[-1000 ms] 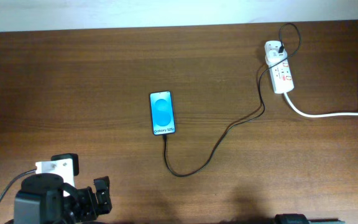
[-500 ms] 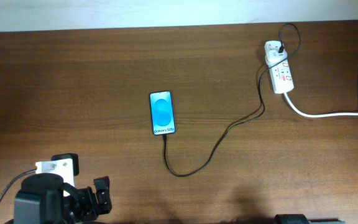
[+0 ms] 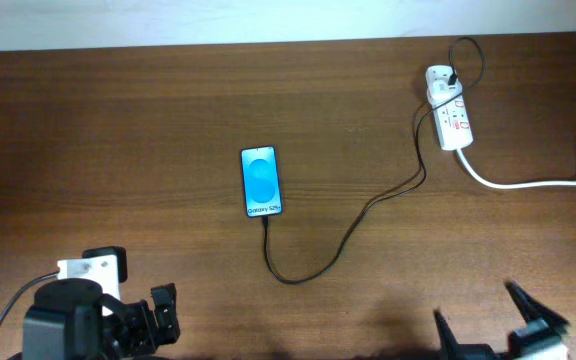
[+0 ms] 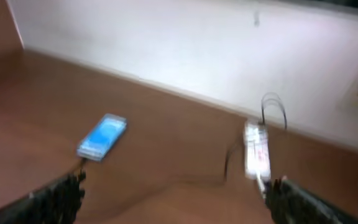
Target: Plug charger to phone and switch on socket
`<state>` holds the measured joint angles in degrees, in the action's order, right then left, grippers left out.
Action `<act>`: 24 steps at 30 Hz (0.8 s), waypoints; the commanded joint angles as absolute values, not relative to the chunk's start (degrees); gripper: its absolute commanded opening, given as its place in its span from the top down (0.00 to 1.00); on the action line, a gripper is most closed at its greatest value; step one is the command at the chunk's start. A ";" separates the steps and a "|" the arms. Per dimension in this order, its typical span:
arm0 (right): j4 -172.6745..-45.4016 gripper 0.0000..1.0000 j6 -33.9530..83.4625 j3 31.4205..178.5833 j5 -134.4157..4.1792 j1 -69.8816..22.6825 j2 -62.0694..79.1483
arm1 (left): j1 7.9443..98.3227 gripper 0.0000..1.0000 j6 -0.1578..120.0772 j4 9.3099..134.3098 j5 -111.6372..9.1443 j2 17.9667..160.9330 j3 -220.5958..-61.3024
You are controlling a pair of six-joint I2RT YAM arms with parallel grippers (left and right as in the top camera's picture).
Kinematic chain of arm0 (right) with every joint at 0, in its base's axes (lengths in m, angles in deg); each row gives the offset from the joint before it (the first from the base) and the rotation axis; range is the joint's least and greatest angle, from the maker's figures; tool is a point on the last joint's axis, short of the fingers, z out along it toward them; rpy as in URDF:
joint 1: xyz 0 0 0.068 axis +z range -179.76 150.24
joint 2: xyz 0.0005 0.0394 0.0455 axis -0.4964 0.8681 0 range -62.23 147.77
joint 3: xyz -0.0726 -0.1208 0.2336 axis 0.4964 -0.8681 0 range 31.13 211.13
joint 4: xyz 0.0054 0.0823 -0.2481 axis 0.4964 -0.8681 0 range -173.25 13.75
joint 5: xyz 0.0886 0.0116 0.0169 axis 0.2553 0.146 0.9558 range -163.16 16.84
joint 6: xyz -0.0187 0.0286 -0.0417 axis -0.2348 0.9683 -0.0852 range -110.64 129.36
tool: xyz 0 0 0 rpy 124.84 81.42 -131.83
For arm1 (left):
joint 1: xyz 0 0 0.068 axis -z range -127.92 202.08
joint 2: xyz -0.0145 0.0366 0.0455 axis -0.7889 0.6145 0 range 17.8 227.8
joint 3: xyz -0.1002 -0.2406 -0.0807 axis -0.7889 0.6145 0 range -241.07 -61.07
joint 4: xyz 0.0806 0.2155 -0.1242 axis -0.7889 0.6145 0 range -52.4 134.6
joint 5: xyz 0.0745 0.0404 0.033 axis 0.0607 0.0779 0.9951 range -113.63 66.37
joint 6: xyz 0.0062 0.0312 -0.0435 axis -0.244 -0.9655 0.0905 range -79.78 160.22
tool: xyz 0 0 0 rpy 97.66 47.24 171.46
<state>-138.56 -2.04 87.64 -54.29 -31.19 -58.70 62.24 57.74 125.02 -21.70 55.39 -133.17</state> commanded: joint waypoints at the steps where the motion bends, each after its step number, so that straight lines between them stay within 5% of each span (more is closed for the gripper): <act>1: -125.62 0.02 -2.17 73.25 -44.65 -32.44 -61.76 | 62.19 0.01 57.26 124.93 -21.70 55.17 -133.23; 12: -87.26 0.02 10.31 40.40 -54.24 -32.31 -61.96 | 62.19 0.01 57.26 124.93 -21.70 55.17 -133.23; 24: -75.28 0.02 10.29 31.44 -58.51 -32.42 -61.98 | 62.19 0.01 57.26 124.93 -21.70 55.17 -133.23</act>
